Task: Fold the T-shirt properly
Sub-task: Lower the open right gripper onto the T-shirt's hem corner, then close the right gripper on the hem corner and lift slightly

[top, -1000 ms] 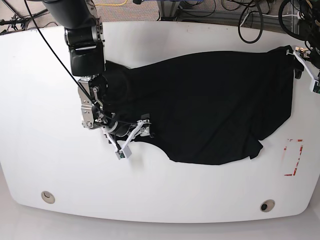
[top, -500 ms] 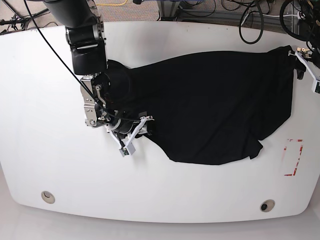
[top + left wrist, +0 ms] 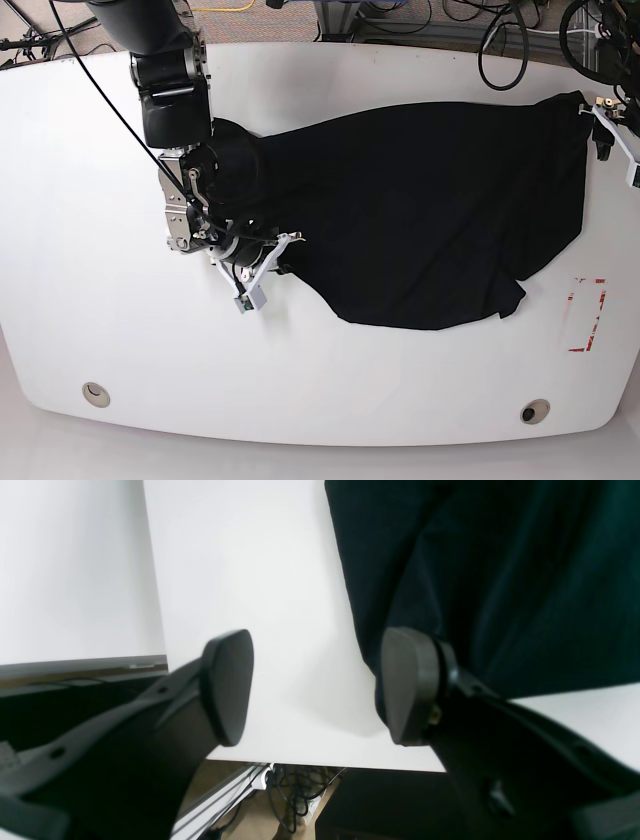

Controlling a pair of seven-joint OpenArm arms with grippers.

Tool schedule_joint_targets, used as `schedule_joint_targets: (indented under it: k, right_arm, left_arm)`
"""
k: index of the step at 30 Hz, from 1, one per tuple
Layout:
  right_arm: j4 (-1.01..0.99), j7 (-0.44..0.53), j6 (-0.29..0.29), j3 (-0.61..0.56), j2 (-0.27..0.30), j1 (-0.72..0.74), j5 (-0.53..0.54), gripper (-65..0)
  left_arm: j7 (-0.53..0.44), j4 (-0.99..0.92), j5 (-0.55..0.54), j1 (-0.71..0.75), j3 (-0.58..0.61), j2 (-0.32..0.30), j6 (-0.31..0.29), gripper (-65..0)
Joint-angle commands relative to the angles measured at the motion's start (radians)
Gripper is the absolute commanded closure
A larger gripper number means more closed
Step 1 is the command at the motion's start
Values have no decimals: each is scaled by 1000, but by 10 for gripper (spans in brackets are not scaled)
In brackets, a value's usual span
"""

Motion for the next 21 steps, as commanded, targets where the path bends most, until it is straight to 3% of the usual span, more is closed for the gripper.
schedule_joint_targets:
  k: [1, 7, 17, 21]
  right_arm:
    - [25, 19, 15, 8, 11, 25, 14, -8]
    - [29, 22, 19, 13, 18, 25, 18, -15]
    - [21, 31, 10, -1, 20, 31, 19, -135]
    - [2, 36, 8, 2, 16, 44, 19, -108]
  left_arm:
    - [-16, -1, -2, -9, -3, -11, 2, -372]
    - [-14, -10, 6, -12, 0, -10, 2, -370]
    - [-10, -12, -4, 8, -9, -17, 2, -372]
    - [-13, -49, 1, -2, -6, -14, 2, -372]
